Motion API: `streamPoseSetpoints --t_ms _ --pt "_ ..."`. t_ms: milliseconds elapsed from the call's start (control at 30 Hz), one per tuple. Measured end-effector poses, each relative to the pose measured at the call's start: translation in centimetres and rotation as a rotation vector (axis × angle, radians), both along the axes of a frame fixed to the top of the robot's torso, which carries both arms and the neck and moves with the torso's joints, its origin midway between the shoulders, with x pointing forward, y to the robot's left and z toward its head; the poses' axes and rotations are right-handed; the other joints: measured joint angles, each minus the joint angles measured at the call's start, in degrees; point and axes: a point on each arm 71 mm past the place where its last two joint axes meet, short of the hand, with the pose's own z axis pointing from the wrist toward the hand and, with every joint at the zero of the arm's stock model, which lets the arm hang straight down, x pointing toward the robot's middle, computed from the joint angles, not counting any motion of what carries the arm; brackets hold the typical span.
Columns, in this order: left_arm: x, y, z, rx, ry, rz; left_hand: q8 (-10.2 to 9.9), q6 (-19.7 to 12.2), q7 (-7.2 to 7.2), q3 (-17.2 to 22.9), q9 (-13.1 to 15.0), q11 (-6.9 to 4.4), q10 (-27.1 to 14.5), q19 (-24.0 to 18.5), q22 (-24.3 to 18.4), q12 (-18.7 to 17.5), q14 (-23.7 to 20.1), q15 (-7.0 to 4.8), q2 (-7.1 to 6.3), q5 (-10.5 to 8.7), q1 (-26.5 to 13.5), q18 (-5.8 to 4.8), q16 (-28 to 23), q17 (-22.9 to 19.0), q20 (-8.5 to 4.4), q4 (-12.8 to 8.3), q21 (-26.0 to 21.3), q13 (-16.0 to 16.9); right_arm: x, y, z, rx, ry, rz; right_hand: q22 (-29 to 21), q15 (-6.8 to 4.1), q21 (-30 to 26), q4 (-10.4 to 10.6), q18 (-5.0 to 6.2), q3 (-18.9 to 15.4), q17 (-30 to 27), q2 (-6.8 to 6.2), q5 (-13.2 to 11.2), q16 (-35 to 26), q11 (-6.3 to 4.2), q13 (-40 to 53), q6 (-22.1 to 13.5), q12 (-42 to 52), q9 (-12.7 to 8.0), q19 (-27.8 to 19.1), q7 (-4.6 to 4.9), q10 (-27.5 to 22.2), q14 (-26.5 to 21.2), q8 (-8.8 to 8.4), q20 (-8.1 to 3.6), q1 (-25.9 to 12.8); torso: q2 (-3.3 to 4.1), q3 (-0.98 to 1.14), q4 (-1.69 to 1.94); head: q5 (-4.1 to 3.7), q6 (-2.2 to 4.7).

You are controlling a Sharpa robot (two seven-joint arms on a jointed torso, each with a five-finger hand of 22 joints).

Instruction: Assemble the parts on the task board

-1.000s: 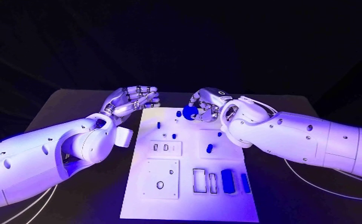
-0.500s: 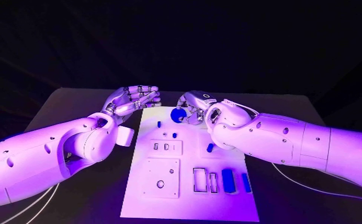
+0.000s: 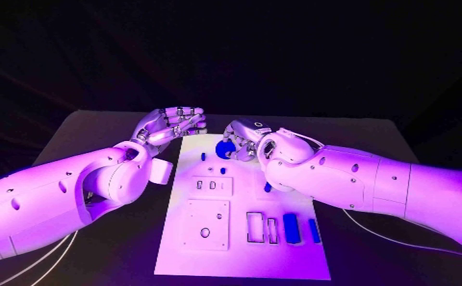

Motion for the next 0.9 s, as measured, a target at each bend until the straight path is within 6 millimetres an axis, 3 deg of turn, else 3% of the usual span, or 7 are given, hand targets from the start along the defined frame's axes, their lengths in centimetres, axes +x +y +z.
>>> streamPoseSetpoints --t_ms 300,567,667,767,900 --pt "0.0 -0.1 0.0 -0.001 0.0 -0.002 0.0 0.0 0.0 0.0 0.0 0.0 0.0 0.0 0.0 0.0 0.0 0.0 0.0 0.0 0.0 0.0 0.0 0.0 0.0 0.0 0.0 0.0 0.2 0.2 -0.3 -0.008 0.005 -0.005 0.0 0.0 0.0 0.2 0.0 0.2 0.0 -0.22 0.2 0.0 0.0 0.0 0.2 0.0 0.0 0.0 -0.01 0.0 0.0 0.03 0.0 -0.2 -0.03 0.01 -0.01 -0.07 -0.41" --pt "0.0 -0.1 0.0 -0.001 0.001 -0.003 0.0 0.0 0.0 0.0 0.0 0.0 0.0 0.0 0.0 0.0 0.0 0.0 0.0 0.0 0.0 0.0 0.0 0.0 0.0 0.0 0.0 0.0 0.5 0.1 -0.7 -0.015 0.006 -0.017 0.0 0.0 0.0 0.1 0.0 0.8 0.0 -0.41 0.3 0.0 0.0 0.0 0.2 0.0 0.0 0.0 -0.02 0.0 0.0 0.03 0.0 -0.4 -0.03 0.01 -0.02 -0.04 -0.3" --pt "0.0 -0.1 0.0 -0.001 0.001 -0.003 0.0 0.0 0.0 0.0 0.0 0.0 0.0 0.0 0.0 0.0 0.0 0.0 0.0 0.0 0.0 0.01 0.0 0.0 0.0 0.0 0.0 0.0 0.6 0.1 -0.8 -0.017 0.008 -0.019 0.0 0.01 -0.7 0.2 0.0 1.3 0.0 -1.18 0.3 0.0 0.94 0.0 -1.2 -1.0 0.2 -0.4 0.07 -0.9 0.0 -0.15 0.44 -2.1 -0.03 0.0 -0.02 -0.04 -0.26" --pt "0.0 -0.1 0.0 -0.001 0.001 -0.003 0.0 0.0 0.0 0.0 0.0 0.0 0.0 0.0 0.0 0.0 0.0 0.0 0.0 0.0 0.0 0.0 0.0 0.0 0.0 0.0 0.0 0.0 0.6 0.1 -1.0 -0.018 0.013 -0.017 0.0 0.54 -0.8 0.3 0.0 1.7 0.0 -1.15 0.6 0.0 1.54 0.0 -3.2 -1.4 -0.4 -0.8 0.83 -1.5 0.1 -1.92 0.75 -3.5 -0.03 -0.02 -0.01 -0.03 -0.25" --pt "0.0 -0.1 0.0 -0.001 0.001 -0.003 0.0 0.0 0.0 0.0 0.0 0.0 0.0 0.0 0.0 0.0 0.0 0.0 0.0 0.0 0.0 0.0 0.0 0.0 0.0 0.0 0.0 0.0 0.5 0.2 -1.1 -0.02 0.019 -0.012 0.0 0.54 -1.0 0.4 0.0 1.5 0.0 -1.49 0.4 0.0 1.64 0.0 -3.6 -1.6 -0.9 -0.6 1.07 -1.6 0.1 -2.35 1.05 -3.9 -0.04 -0.02 0.01 0.02 -0.27"
